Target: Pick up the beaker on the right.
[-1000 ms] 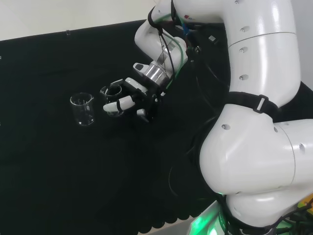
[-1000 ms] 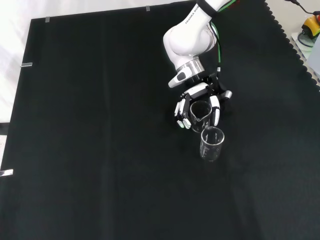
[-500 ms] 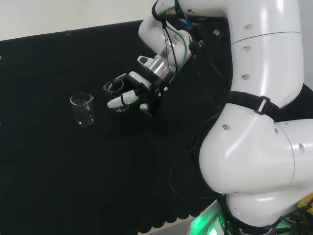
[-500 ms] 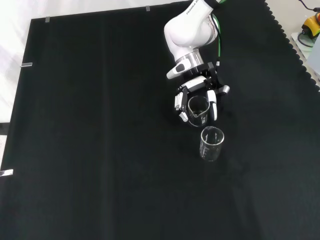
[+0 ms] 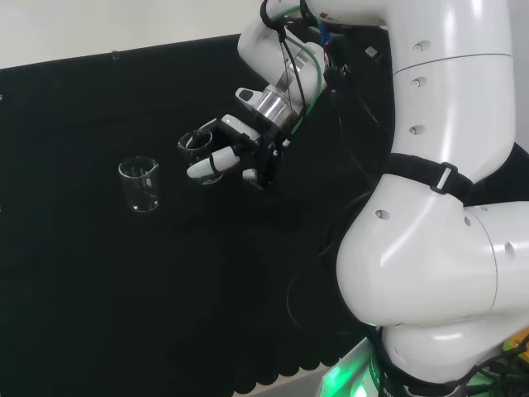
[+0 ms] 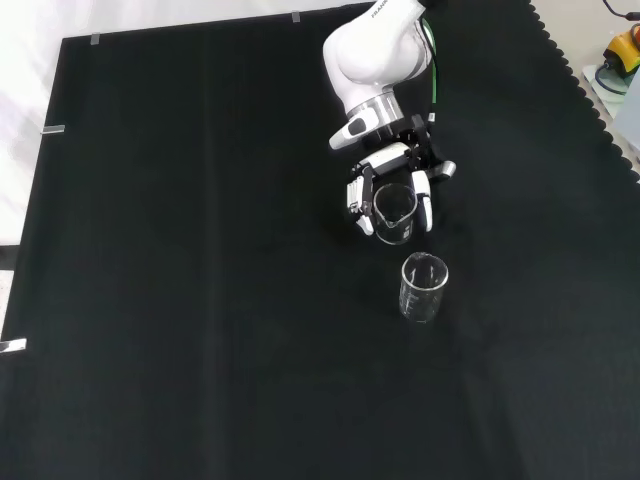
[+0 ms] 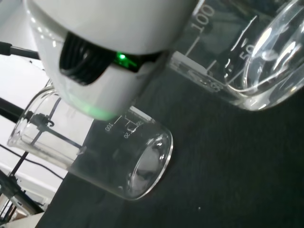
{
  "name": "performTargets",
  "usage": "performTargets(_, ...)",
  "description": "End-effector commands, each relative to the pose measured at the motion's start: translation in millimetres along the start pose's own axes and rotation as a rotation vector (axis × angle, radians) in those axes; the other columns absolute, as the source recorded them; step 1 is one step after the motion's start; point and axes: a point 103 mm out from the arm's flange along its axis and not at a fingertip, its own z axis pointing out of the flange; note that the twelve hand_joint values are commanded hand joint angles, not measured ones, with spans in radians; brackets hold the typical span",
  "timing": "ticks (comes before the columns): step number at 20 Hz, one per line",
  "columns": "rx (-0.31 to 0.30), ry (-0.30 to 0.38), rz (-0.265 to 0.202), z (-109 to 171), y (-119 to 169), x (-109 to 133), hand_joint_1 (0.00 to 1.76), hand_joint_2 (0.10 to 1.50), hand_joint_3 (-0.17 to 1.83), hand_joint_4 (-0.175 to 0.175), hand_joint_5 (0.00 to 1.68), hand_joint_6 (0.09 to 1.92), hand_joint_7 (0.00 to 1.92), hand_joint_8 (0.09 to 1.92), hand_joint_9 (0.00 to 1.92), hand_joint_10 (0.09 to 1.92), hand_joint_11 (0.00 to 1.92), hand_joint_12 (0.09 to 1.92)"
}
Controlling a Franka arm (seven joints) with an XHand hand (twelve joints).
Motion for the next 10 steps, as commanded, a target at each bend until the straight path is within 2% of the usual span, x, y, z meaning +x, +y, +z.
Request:
performTargets(1, 0.029, -0.006, -0.013, -5.3, -4.4, 4.1, 1.42, 0.92, 0.05, -0.175, 1.34, 0.37, 1.51, 0.27, 1.33, 0.27, 1.11, 0.77)
performTargets(5, 0.037, -0.007, -0.022, -8.0, -5.9, 10.0, 1.42, 0.86, 0.15, -0.175, 1.37, 0.32, 1.54, 0.21, 1.38, 0.18, 1.13, 0.76)
performTargets(10, 0.044, -0.018, -0.034, -15.6, -8.4, 18.0, 1.42, 0.84, 0.19, -0.175, 1.37, 0.31, 1.55, 0.20, 1.39, 0.16, 1.13, 0.75)
